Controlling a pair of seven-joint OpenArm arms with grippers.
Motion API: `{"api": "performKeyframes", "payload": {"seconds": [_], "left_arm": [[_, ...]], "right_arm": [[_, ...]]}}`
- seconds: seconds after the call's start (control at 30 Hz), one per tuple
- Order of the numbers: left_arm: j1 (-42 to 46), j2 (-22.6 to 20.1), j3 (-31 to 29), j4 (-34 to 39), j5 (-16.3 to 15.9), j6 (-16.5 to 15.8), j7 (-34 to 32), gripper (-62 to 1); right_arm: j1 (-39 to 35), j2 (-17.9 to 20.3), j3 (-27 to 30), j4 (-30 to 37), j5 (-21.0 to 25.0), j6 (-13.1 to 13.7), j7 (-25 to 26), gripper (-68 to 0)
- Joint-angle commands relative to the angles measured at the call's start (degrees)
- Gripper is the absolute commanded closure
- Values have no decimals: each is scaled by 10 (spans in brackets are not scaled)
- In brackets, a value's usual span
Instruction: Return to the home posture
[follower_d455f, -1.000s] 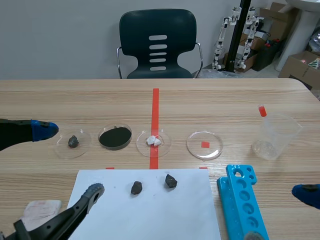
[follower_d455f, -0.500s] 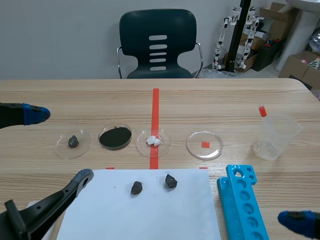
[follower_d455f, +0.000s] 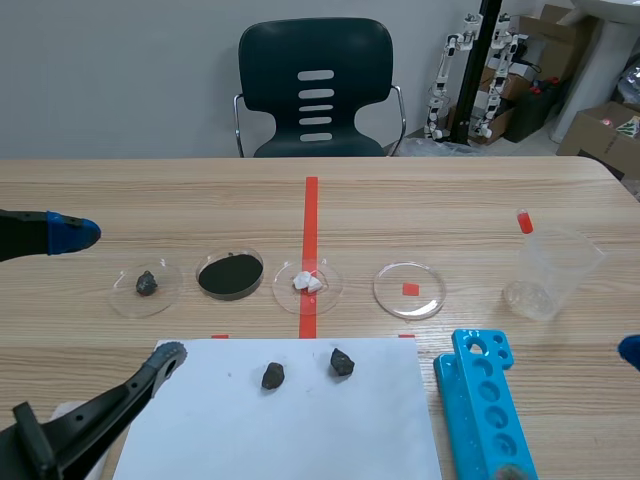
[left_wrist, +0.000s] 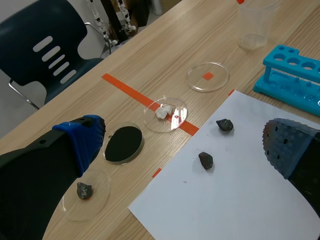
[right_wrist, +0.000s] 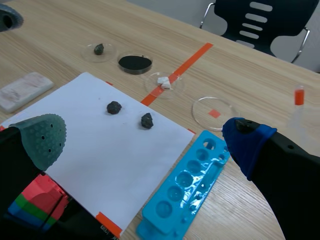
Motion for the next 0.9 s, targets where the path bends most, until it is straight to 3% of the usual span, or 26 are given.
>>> {"api": "performKeyframes", "payload": {"seconds": [0.0, 0.27, 0.57, 0.87], "left_arm": [[5, 3, 2, 4, -6, 1, -10, -623], [5, 3, 2, 4, -6, 1, -10, -623], [5, 3, 2, 4, -6, 1, -10, -623], [5, 3, 2, 4, -6, 1, -10, -623]], "right_arm": [[-3, -5, 3, 8, 6, 2, 10, -679], [-3, -7, 3, 8, 4, 2, 1, -679], [-27, -55, 3, 8, -5, 2, 11, -679], [-28, -61, 2, 9, -11, 2, 30, -679]]}}
